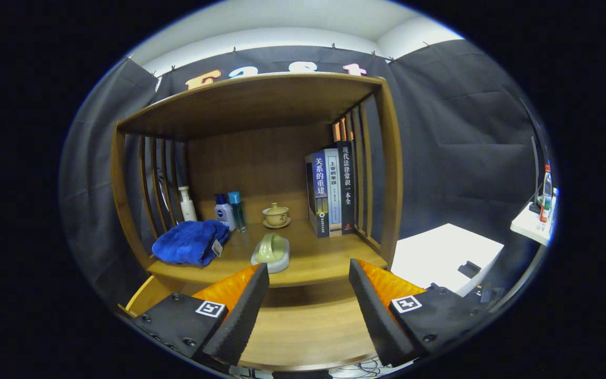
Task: Pull open the drawer, take out the items inside it, and place them on the countertop above the cabinet.
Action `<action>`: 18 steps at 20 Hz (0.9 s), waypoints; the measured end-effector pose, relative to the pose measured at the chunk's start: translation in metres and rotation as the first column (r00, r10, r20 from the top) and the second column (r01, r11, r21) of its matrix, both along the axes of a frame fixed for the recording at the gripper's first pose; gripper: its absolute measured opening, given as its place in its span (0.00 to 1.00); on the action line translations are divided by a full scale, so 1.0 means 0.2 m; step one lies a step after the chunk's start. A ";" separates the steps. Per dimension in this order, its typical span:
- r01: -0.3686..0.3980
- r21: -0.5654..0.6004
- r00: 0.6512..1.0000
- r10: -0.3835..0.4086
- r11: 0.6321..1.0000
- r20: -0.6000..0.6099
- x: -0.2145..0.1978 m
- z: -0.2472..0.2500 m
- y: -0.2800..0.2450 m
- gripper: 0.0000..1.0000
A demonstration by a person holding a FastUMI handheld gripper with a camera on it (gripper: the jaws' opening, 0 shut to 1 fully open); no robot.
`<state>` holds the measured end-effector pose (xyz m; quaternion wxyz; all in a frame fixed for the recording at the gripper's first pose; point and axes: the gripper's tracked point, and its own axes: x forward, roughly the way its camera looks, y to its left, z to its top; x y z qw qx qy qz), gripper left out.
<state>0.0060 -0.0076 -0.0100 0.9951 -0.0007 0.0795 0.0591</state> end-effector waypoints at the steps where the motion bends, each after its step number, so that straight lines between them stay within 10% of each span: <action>1: 0.007 -0.001 1.000 -0.007 1.000 0.003 -0.03 -0.02 -0.03 0.99; 18: 0.035 -0.012 0.998 -0.036 0.999 -0.044 -0.42 -0.42 -0.20 0.99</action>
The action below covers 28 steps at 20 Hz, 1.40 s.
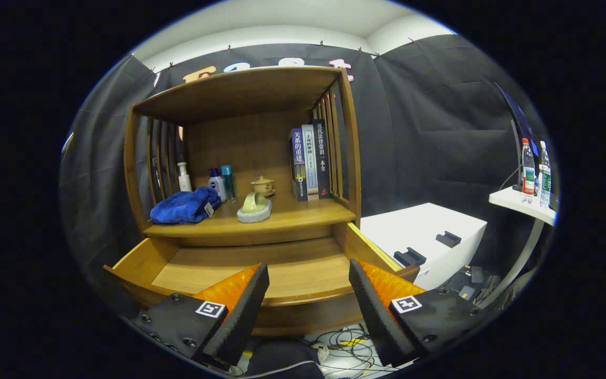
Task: Pull open the drawer, take out the items inside it, and place them on the countertop above the cabinet.
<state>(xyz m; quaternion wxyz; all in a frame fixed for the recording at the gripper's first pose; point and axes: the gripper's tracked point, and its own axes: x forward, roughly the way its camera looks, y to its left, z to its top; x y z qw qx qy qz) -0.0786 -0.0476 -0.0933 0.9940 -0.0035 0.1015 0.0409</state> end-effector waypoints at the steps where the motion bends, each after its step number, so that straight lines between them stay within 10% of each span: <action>1: -0.007 -0.003 1.000 0.007 1.000 -0.007 -0.01 -0.02 0.00 0.99; 28: 0.018 -0.067 1.000 -0.018 0.998 0.000 0.11 -0.11 0.02 0.99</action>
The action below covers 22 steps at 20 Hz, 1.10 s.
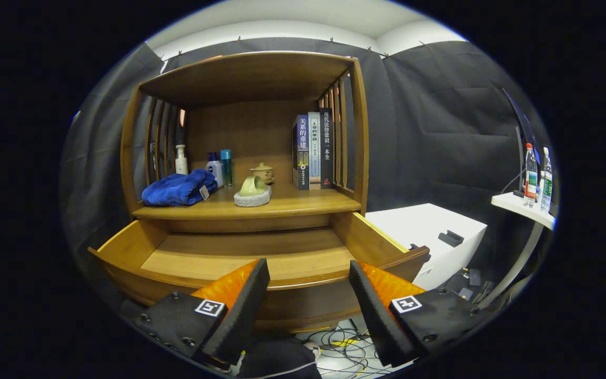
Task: Pull open the drawer, take out the items inside it, and place them on the countertop above the cabinet.
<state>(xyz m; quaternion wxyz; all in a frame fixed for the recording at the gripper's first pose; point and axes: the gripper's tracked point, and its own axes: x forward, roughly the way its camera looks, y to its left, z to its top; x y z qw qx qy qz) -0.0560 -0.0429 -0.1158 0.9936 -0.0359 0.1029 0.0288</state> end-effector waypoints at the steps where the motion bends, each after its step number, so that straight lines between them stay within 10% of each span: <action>1: 0.000 0.001 1.000 0.000 1.000 0.000 0.00 -0.01 0.00 0.99; 22: -0.126 -0.039 0.988 0.122 0.991 -0.090 -0.12 -0.20 0.14 0.97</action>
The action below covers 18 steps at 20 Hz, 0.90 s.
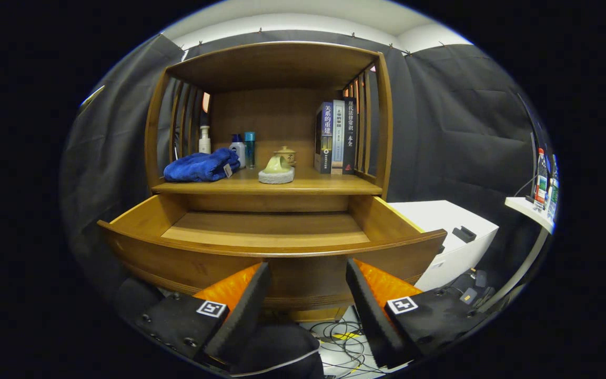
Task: Pull open the drawer, take out the items inside it, and place them on the countertop above the cabinet.
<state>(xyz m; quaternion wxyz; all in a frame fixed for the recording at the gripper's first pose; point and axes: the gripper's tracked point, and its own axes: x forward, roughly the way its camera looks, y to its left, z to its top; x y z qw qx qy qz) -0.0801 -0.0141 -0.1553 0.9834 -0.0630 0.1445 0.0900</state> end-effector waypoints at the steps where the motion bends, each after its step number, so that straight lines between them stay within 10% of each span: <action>1: -0.015 0.011 1.000 0.015 1.000 -0.023 0.01 -0.02 0.03 0.96; 18: 0.044 0.069 0.999 -0.043 0.997 -0.016 0.85 0.01 0.27 0.96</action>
